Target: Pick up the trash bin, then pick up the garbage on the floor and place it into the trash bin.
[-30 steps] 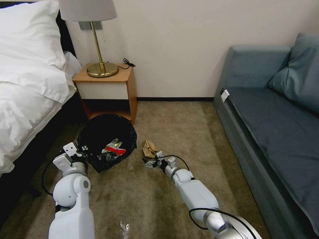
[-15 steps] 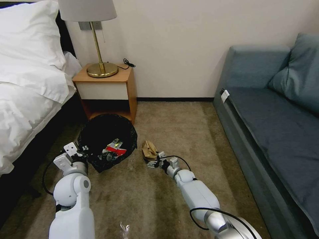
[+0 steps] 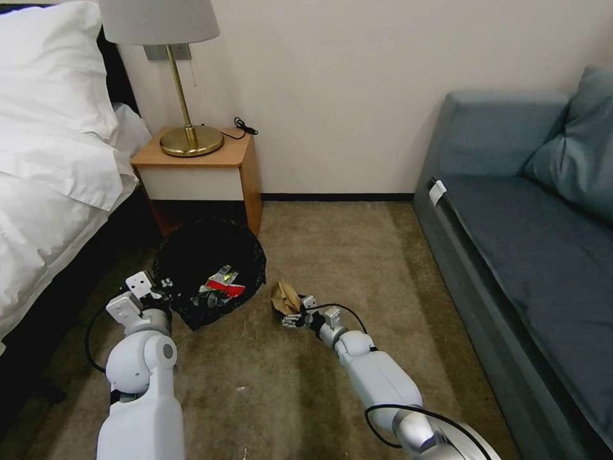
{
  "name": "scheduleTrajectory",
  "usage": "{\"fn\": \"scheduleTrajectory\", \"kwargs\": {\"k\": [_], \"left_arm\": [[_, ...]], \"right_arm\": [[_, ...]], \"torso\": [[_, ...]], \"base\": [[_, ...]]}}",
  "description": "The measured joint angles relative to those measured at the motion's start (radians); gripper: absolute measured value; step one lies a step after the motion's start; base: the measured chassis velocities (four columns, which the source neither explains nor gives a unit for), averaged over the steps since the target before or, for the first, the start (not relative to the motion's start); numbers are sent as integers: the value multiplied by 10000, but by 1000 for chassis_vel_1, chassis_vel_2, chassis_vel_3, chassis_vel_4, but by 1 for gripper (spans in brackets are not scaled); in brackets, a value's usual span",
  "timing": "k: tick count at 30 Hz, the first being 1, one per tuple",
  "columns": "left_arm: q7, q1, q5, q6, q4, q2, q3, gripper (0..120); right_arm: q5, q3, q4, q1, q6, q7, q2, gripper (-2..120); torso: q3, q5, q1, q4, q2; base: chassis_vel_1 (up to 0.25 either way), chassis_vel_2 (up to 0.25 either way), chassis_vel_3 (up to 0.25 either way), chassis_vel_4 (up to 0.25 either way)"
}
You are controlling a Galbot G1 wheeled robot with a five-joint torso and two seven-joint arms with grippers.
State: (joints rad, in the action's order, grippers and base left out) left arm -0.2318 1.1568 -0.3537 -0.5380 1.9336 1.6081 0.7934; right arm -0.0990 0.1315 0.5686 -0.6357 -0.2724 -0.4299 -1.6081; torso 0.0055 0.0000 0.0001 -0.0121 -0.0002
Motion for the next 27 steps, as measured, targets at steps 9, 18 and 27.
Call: {"fn": "scheduleTrajectory", "kwargs": {"k": [9, 18, 27], "left_arm": [[-4, 106, 15, -23, 176, 0, 26, 3], [-17, 130, 5, -36, 241, 0, 68, 3], [-23, 78, 3, -45, 200, 0, 11, 3]], "right_arm": [[474, -52, 17, 77, 7, 282, 0, 100], [525, 279, -155, 103, 46, -272, 1, 100], [622, 451, -181, 93, 26, -379, 0, 100]], "torso": [[0, 0, 0, 0, 1], [1, 0, 0, -1, 0], [-1, 0, 0, 0, 3]], "base": [[0, 0, 0, 0], [0, 0, 0, 0], [-23, 17, 23, -21]]}}
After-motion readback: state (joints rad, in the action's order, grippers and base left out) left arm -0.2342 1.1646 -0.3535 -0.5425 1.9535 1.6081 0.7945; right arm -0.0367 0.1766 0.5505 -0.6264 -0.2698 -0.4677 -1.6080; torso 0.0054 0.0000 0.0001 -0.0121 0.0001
